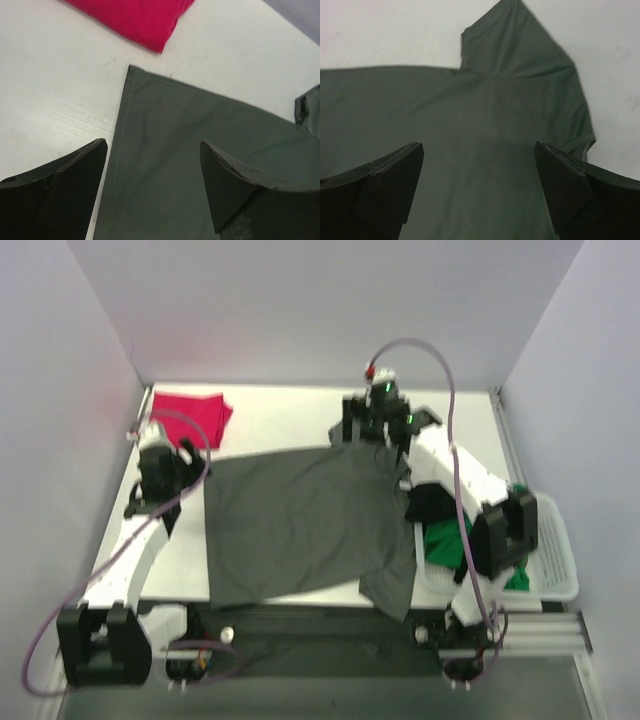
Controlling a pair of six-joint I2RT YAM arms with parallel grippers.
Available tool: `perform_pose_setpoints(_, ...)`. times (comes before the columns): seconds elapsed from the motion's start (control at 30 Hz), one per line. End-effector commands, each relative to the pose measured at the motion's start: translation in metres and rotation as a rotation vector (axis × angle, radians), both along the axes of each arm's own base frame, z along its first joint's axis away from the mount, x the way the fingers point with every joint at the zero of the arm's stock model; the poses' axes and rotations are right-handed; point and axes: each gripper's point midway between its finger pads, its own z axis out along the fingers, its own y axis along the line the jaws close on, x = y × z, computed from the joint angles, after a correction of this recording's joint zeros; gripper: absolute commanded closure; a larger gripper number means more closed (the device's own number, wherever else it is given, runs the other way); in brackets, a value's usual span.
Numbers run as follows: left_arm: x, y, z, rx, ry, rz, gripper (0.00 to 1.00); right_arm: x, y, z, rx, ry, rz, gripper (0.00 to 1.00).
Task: Fold and stack the t-shirts
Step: Flatten out the tshirt
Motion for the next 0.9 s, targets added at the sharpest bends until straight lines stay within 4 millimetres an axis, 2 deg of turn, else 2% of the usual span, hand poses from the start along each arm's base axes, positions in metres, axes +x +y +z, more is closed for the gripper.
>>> perform_pose_setpoints(0.0, -0.020, -0.024, -0.016, -0.054, 0.017, -0.076, 0.14, -0.043, 0.027, 0.021, 0.072, -0.065, 0.028, 0.00)
perform_pose_setpoints(0.03, -0.025, -0.026, -0.014, -0.051, 0.007, -0.076, 0.14, -0.051, 0.032, 0.018, 0.077, -0.064, 0.037, 0.00)
perform_pose_setpoints(0.07, -0.031, -0.033, -0.022, -0.048, 0.021, -0.091, 0.14, -0.066, 0.032, -0.004, 0.056, -0.024, 0.045, 0.00)
perform_pose_setpoints(0.1, -0.034, -0.036, -0.022, -0.039, 0.020, -0.096, 0.14, -0.076, 0.041, 0.000, 0.088, -0.036, 0.054, 0.00)
perform_pose_setpoints(0.17, -0.040, -0.037, -0.024, -0.009, 0.025, -0.090, 0.14, -0.089, 0.042, -0.013, 0.110, -0.015, 0.052, 0.00)
perform_pose_setpoints(0.2, -0.044, -0.046, -0.027, 0.000, 0.034, -0.115, 0.14, -0.100, 0.044, -0.026, 0.134, 0.007, 0.073, 0.00)
perform_pose_setpoints(0.33, -0.047, -0.062, -0.041, -0.011, 0.066, -0.175, 0.14, -0.118, 0.048, -0.050, 0.200, 0.054, 0.073, 0.00)
perform_pose_setpoints(0.63, -0.042, -0.084, -0.076, -0.075, 0.130, -0.271, 0.13, -0.124, 0.047, -0.088, 0.171, 0.131, 0.049, 0.00)
perform_pose_setpoints(0.7, -0.039, -0.085, -0.084, -0.072, 0.165, -0.272, 0.13, -0.123, 0.047, -0.095, 0.170, 0.149, 0.036, 0.00)
perform_pose_setpoints(0.73, -0.041, -0.084, -0.099, -0.065, 0.226, -0.269, 0.13, -0.123, 0.048, -0.097, 0.168, 0.157, 0.034, 0.00)
perform_pose_setpoints(0.77, -0.037, -0.084, -0.099, -0.062, 0.236, -0.270, 0.13, -0.122, 0.049, -0.099, 0.171, 0.161, 0.031, 0.00)
perform_pose_setpoints(0.87, -0.033, -0.082, -0.117, -0.077, 0.290, -0.265, 0.12, -0.124, 0.055, -0.107, 0.184, 0.200, 0.038, 0.01)
